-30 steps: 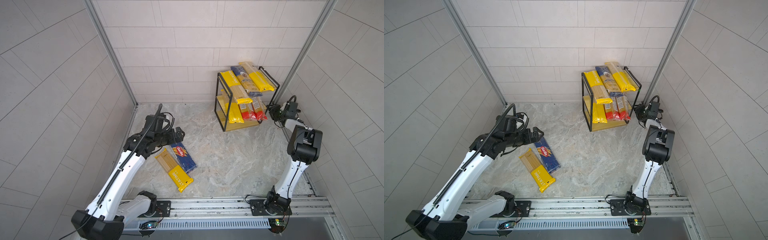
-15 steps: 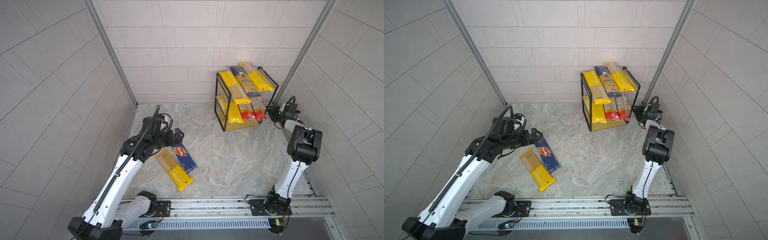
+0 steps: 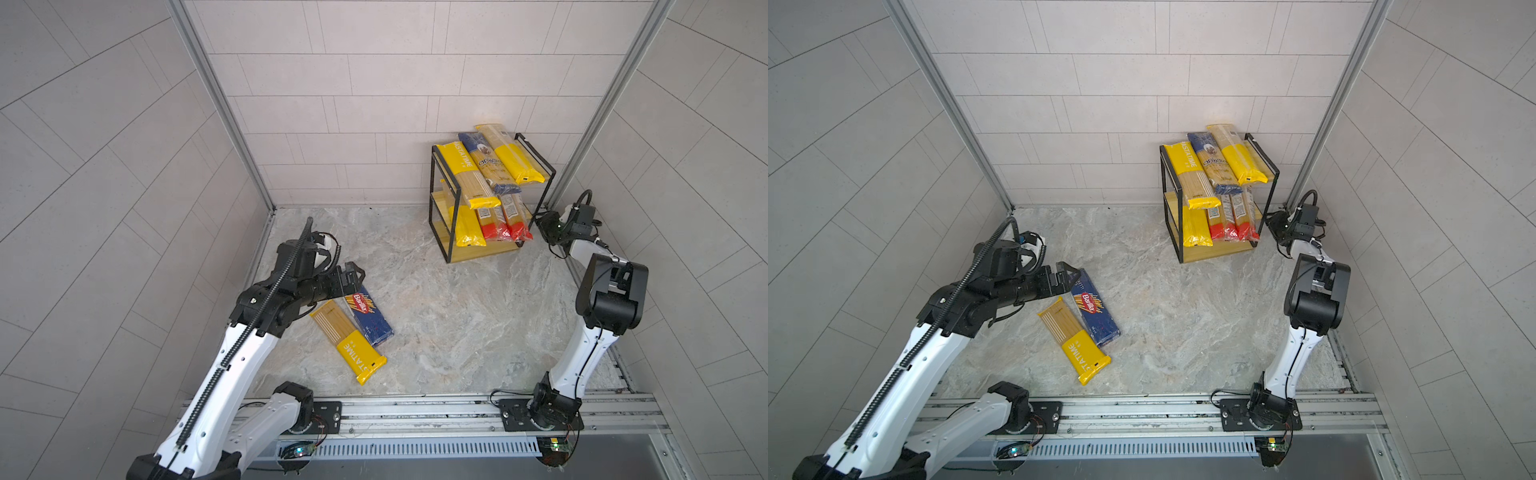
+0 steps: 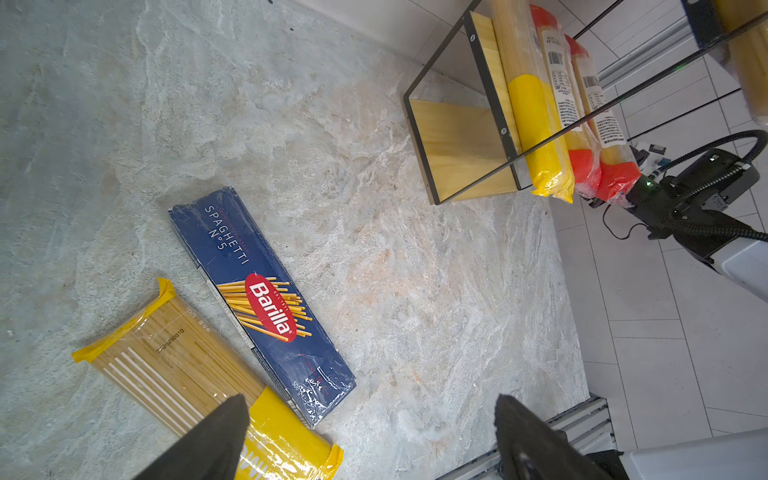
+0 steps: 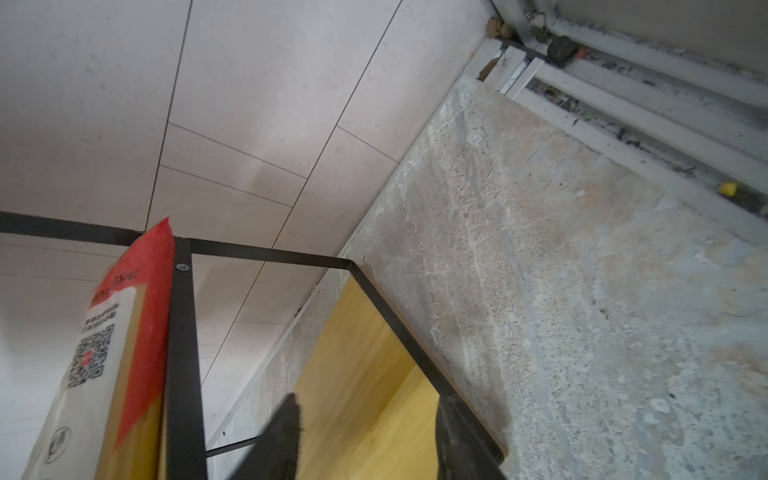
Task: Arrange pasta packages on shelves
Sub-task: Rotate the shelf at the top-center of the table.
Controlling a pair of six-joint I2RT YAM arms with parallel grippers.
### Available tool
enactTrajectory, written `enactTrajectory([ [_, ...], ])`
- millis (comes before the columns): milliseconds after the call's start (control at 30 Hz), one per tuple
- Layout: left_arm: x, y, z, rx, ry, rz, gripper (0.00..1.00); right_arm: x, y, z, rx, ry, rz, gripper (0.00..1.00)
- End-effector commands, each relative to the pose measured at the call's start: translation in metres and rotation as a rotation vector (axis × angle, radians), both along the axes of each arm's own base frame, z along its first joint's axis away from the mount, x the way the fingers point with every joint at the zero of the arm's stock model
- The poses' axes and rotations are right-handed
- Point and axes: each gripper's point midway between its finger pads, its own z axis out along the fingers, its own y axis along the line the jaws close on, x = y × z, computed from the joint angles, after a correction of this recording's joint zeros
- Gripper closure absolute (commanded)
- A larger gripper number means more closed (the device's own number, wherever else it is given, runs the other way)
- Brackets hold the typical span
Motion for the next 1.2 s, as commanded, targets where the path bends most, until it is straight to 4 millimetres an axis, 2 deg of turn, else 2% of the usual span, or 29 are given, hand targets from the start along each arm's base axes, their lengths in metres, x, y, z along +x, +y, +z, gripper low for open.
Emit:
enactTrajectory([
  [0, -0.010, 0.002, -0.005, 0.017, 0.009, -0.017, 0.02, -0.022, 0.121, -0.037, 0.098, 0.139, 0.327, 0.53],
  [433, -0.027, 0.008, -0.001, 0.011, -0.011, -0.012, 0.02, -0.052, 0.151, -0.044, 0.061, 0.189, 0.387, 0.53],
  [600, -0.035, 0.012, -0.001, 0.009, -0.025, -0.008, 0.02, -0.065, 0.147, -0.049, 0.025, 0.230, 0.369, 0.49],
  [700, -0.036, 0.014, -0.002, 0.014, -0.029, 0.002, 0.02, -0.072, 0.141, -0.039, -0.015, 0.230, 0.354, 0.47],
  [733, -0.040, 0.016, 0.003, 0.007, -0.055, 0.005, 0.02, -0.074, 0.140, -0.035, -0.028, 0.230, 0.352, 0.46],
  [900, -0.043, 0.016, 0.008, 0.001, -0.073, -0.002, 0.01, -0.095, 0.132, -0.008, -0.121, 0.234, 0.329, 0.36],
  [1033, -0.048, 0.018, 0.008, 0.006, -0.072, -0.002, 0.01, -0.126, 0.128, 0.009, -0.200, 0.255, 0.314, 0.35],
  [1167, -0.057, 0.023, 0.008, 0.014, -0.076, 0.005, 0.01, -0.169, 0.140, 0.028, -0.268, 0.256, 0.322, 0.35],
])
